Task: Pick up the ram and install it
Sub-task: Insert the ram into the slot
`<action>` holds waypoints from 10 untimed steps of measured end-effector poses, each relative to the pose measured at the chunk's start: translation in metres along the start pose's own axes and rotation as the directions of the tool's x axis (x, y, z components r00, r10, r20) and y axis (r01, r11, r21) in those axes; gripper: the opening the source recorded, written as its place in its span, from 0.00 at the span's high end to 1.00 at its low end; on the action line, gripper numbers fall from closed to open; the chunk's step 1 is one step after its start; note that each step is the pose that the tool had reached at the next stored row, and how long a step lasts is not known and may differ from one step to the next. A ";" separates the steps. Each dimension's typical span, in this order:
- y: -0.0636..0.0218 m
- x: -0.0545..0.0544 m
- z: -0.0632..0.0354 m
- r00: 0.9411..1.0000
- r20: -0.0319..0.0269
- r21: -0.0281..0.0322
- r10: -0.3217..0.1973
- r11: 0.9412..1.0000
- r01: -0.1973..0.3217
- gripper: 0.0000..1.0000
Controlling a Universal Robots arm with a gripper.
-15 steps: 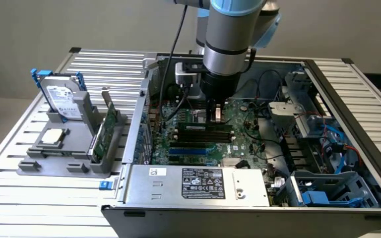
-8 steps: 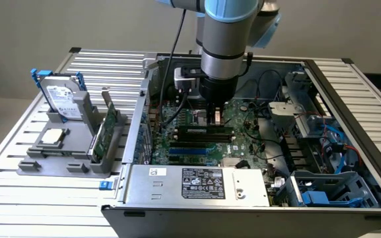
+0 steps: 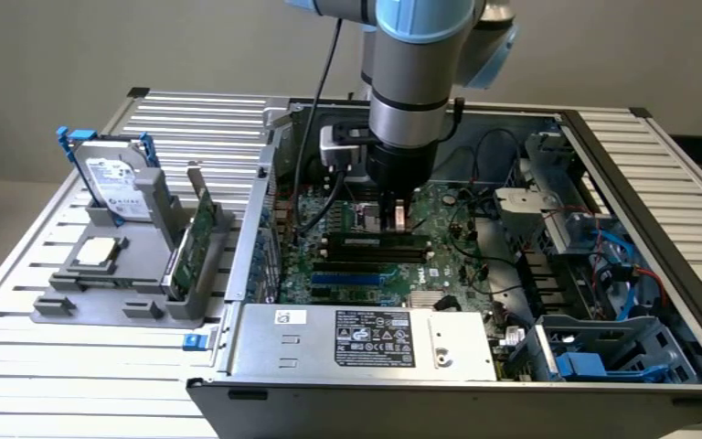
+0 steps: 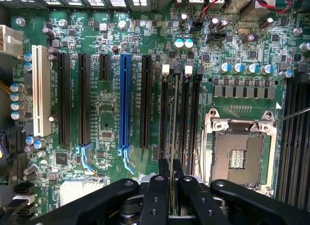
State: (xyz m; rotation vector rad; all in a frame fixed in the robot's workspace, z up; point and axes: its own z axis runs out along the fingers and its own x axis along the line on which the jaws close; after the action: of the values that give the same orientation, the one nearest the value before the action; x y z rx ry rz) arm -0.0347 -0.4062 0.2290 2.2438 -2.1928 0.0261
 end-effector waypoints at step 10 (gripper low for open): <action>0.0003 0.002 0.0015 1.000 0.000 -0.002 0.000 1.000 0.000 0.86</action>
State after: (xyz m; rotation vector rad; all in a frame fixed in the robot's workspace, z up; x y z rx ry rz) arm -0.0350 -0.4083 0.2276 2.2431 -2.1915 0.0243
